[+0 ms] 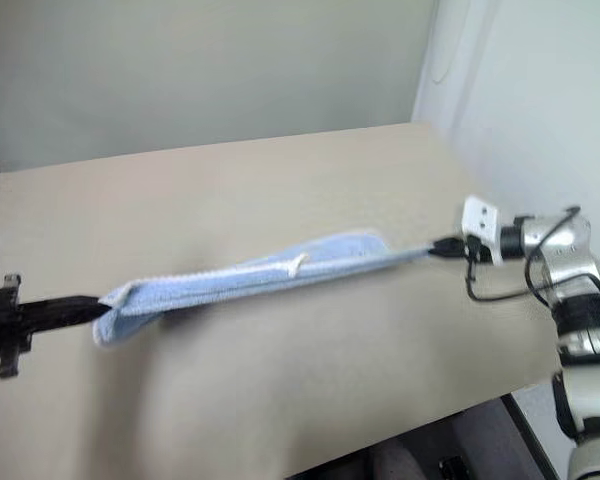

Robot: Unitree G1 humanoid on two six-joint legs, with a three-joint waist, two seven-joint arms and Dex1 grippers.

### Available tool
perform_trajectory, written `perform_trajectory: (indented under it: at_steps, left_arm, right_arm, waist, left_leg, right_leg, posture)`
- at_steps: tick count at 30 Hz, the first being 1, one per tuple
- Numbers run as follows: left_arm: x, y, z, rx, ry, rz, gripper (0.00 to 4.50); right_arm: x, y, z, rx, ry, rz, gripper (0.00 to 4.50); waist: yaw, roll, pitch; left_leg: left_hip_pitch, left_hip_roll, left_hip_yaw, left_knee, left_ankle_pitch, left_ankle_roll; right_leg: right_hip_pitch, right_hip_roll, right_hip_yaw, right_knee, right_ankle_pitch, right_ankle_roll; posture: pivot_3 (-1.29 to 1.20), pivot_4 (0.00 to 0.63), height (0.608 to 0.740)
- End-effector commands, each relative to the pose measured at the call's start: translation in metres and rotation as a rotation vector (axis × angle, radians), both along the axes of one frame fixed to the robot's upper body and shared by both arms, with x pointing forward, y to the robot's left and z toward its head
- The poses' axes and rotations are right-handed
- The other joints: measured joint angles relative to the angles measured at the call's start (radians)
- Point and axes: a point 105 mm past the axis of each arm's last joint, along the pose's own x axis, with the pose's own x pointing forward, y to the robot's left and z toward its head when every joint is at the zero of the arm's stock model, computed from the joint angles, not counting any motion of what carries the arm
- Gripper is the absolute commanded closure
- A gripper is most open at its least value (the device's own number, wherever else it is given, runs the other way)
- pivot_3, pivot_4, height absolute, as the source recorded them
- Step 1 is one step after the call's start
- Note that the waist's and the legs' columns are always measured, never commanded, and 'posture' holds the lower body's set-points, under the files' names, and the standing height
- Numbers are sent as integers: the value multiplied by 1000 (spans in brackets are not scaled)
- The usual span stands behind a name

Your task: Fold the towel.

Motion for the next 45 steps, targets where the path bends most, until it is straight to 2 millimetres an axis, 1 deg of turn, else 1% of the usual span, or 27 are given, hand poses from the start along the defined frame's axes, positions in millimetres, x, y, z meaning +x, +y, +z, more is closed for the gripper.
perform_trajectory:
  at_steps: [1,4,7,10,11,13,15,17,19,21,24,28,30,33,40,45]
  left_arm:
    - [-8,4,6,19,-16,54,4500]
    - [-9,9,1,30,13,81,4500]
    - [-4,12,0,28,20,91,4500]
    - [7,18,-2,12,32,128,4500]
    - [10,20,-6,14,44,139,4500]
    - [14,25,-17,25,79,156,4500]
    - [18,27,-31,28,112,167,4500]
    - [23,26,-39,21,128,169,4500]
    - [28,25,-46,28,135,172,4500]
    - [35,27,-51,43,122,192,4500]
    - [43,31,-56,45,114,228,4500]
    - [50,36,-61,57,100,266,4500]
    - [51,36,-62,64,101,265,4500]
    - [60,38,-66,84,88,283,4500]
    - [74,41,-74,117,78,301,4500]
    - [74,39,-82,138,110,282,4500]
  right_arm:
    - [-19,-5,14,10,13,12,4449]
    - [-32,-4,6,15,81,23,4449]
    - [-37,-3,3,6,101,26,4449]
    - [-25,-1,6,14,77,-6,4449]
    - [-21,0,7,15,72,-12,4449]
    - [-12,3,8,12,61,-20,4449]
    - [2,7,9,2,52,-36,4449]
    - [15,11,10,-10,48,-47,4449]
    - [27,17,10,-31,41,-52,4449]
    - [39,23,10,-45,28,-58,4449]
    - [54,33,10,-58,12,-69,4449]
    - [74,45,5,-93,-26,-111,4449]
    - [78,49,2,-102,-26,-115,4449]
    - [83,57,-5,-121,-32,-119,4449]
    - [87,66,-11,-144,-41,-123,4449]
    - [88,68,-14,-155,-40,-126,4449]
  waist:
    - [-2,0,1]
    - [-13,0,3]
    - [-21,2,6]
    - [-25,4,7]
    - [-25,5,7]
    - [-26,7,6]
    - [-30,6,6]
    - [-31,4,4]
    - [-30,3,4]
    - [-29,1,3]
    - [-24,1,2]
    - [-22,0,1]
    - [-22,-1,1]
    - [-18,-1,1]
    - [-16,-1,1]
    - [-16,-1,1]
  left_leg:
    - [0,0,0,1,-5,-8]
    - [0,2,0,2,-5,-9]
    - [0,7,1,2,-4,-7]
    - [1,8,2,2,-2,-3]
    - [1,8,2,2,3,6]
    - [1,9,2,2,4,7]
    - [3,8,3,2,4,8]
    - [5,8,3,2,4,7]
    - [6,7,3,2,2,5]
    - [8,6,3,-3,1,5]
    - [13,6,2,-8,0,4]
    - [16,6,1,-12,0,4]
    - [16,6,1,-12,0,3]
    - [16,6,1,-12,1,3]
    - [16,6,1,-12,0,1]
    - [16,6,1,-12,-1,0]
  right_leg:
    - [0,0,0,1,-2,2]
    - [0,2,-3,0,-5,4]
    - [0,3,-6,-2,-12,8]
    - [0,3,-7,-2,-12,8]
    - [0,4,-7,-2,-12,8]
    - [-1,4,-7,-1,-12,8]
    - [-2,4,-6,3,-11,8]
    - [-4,4,-6,9,-9,7]
    - [-4,2,-5,10,3,4]
    - [-4,1,-5,10,11,2]
    - [-4,1,-5,12,13,-2]
    - [-3,1,-6,12,14,-3]
    - [-3,1,-6,12,14,-3]
    - [-3,1,-6,12,14,-3]
    - [-4,1,-6,12,16,-6]
    - [-4,1,-6,12,18,-10]
  posture:
    - [0,150,740]
    - [0,150,740]
    - [0,150,740]
    - [0,150,740]
    - [0,150,740]
    - [0,150,740]
    - [0,150,740]
    - [0,150,740]
    - [0,150,740]
    - [0,150,740]
    - [0,150,740]
    - [0,150,740]
    - [0,150,740]
    - [0,150,740]
    - [0,150,740]
    - [0,150,740]
